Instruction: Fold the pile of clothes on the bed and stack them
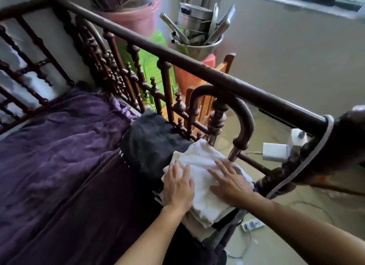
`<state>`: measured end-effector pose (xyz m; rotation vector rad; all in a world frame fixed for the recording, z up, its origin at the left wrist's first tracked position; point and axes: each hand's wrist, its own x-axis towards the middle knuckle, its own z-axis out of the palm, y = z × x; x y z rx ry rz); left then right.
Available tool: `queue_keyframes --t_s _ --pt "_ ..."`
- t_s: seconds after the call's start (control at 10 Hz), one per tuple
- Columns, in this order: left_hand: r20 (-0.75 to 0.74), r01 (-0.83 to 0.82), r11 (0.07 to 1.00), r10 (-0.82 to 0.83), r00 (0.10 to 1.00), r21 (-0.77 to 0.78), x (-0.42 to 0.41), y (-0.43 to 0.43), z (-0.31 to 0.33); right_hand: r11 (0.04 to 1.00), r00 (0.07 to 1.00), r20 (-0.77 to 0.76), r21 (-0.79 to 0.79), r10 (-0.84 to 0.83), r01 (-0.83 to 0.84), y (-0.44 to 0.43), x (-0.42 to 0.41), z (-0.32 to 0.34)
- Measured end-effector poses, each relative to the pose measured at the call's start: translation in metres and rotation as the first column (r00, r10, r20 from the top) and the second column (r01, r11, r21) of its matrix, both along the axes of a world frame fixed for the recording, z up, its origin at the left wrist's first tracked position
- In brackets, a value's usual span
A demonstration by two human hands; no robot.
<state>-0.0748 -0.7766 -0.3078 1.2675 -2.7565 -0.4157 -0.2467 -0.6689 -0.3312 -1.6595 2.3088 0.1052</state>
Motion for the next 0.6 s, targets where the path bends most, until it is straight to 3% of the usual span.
queue_keyframes --t_s 0.1,0.3,0.5,0.6 --pt "0.133 0.077 0.994 -0.087 0.987 0.078 -0.010 0.009 -0.025 0.999 0.999 0.050 0.037 0.000 -0.002 0.018 -0.007 -0.020" --pt "0.241 0.041 0.998 -0.054 0.969 0.057 -0.010 0.025 -0.053 0.997 0.999 0.021 0.067 0.029 -0.030 0.021 -0.011 -0.026" --pt "0.268 0.015 0.997 -0.035 0.963 0.074 -0.012 0.021 -0.054 0.983 0.973 0.218 0.177 -0.077 0.038 -0.002 -0.008 0.004" --pt "0.232 0.032 0.998 -0.043 0.972 0.052 -0.012 0.024 -0.053 0.979 0.907 0.390 -0.057 -0.157 0.194 -0.026 -0.002 0.049"
